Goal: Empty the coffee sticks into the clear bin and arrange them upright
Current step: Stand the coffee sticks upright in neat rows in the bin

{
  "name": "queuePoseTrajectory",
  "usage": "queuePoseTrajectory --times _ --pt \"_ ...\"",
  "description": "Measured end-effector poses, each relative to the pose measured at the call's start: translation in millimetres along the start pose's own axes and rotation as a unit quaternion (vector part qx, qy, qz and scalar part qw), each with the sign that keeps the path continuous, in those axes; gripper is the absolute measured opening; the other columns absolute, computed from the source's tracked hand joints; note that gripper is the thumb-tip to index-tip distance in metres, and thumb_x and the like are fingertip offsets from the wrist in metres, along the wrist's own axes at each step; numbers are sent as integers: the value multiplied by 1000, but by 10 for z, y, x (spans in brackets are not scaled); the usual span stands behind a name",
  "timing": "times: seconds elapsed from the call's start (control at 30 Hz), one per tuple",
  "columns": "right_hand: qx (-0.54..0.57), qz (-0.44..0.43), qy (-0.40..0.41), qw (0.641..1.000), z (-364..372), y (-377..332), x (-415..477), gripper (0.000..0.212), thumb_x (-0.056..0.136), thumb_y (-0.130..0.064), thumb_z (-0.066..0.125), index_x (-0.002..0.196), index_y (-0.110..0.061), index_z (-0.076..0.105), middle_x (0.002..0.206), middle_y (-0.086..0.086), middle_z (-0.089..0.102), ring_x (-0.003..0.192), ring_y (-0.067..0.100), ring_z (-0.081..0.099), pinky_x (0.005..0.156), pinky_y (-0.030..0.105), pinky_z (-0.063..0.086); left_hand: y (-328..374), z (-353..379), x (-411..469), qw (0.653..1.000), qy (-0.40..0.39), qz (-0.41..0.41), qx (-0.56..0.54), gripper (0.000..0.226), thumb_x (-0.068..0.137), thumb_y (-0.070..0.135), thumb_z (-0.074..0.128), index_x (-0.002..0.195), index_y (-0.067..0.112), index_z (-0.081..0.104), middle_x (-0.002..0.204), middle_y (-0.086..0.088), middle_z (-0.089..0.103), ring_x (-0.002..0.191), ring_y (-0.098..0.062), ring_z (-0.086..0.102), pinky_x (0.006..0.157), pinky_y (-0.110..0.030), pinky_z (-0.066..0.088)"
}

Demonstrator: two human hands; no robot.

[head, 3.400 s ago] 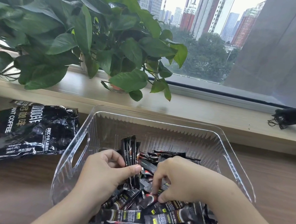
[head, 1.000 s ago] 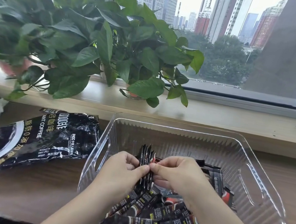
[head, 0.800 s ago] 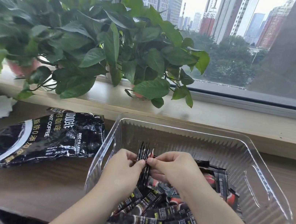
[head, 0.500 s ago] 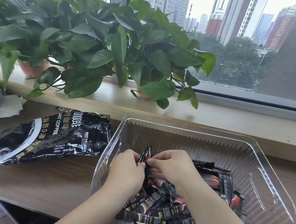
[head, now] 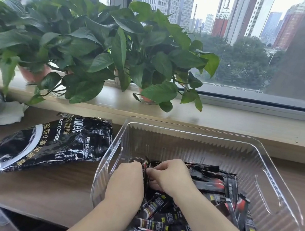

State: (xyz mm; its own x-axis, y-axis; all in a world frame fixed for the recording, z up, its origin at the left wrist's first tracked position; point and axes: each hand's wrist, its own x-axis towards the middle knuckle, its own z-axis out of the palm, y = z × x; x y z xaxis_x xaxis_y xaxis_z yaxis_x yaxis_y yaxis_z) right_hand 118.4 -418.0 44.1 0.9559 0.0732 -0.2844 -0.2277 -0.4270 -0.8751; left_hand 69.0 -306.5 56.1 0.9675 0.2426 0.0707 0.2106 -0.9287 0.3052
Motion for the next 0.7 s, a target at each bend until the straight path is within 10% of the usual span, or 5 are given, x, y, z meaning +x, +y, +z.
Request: queuePoseTrajectory --times 0.17,0.33,0.5,0.7 --pt "-74 -13 -2 997 15 -44 3 46 80 -49 80 83 -3 76 71 15 75 68 26 76 76 38 63 -28 28 39 1000 2 11 29 16 99 13 49 107 16 63 108 -2 64 107 -20 60 71 -24 37" --pt "-112 2 0 994 24 -90 96 28 79 -31 86 83 -4 77 58 7 64 49 20 58 54 26 51 -24 -4 21 999 -19 14 34 11 98 14 53 91 17 61 103 -3 64 102 -21 62 75 -27 44" --pt "-223 1 -2 975 50 -179 182 24 80 -31 81 80 -7 79 65 7 68 60 21 62 67 31 59 -66 -1 -14 999 -18 26 18 30 97 10 54 73 19 38 99 -3 47 101 -22 58 72 -26 38" --pt "-278 -2 -13 960 110 -211 243 22 81 -30 73 87 -10 81 78 8 75 74 24 71 73 28 60 -37 -57 -92 998 -31 54 20 16 94 1 48 93 15 56 110 -5 43 93 -21 57 78 -26 43"
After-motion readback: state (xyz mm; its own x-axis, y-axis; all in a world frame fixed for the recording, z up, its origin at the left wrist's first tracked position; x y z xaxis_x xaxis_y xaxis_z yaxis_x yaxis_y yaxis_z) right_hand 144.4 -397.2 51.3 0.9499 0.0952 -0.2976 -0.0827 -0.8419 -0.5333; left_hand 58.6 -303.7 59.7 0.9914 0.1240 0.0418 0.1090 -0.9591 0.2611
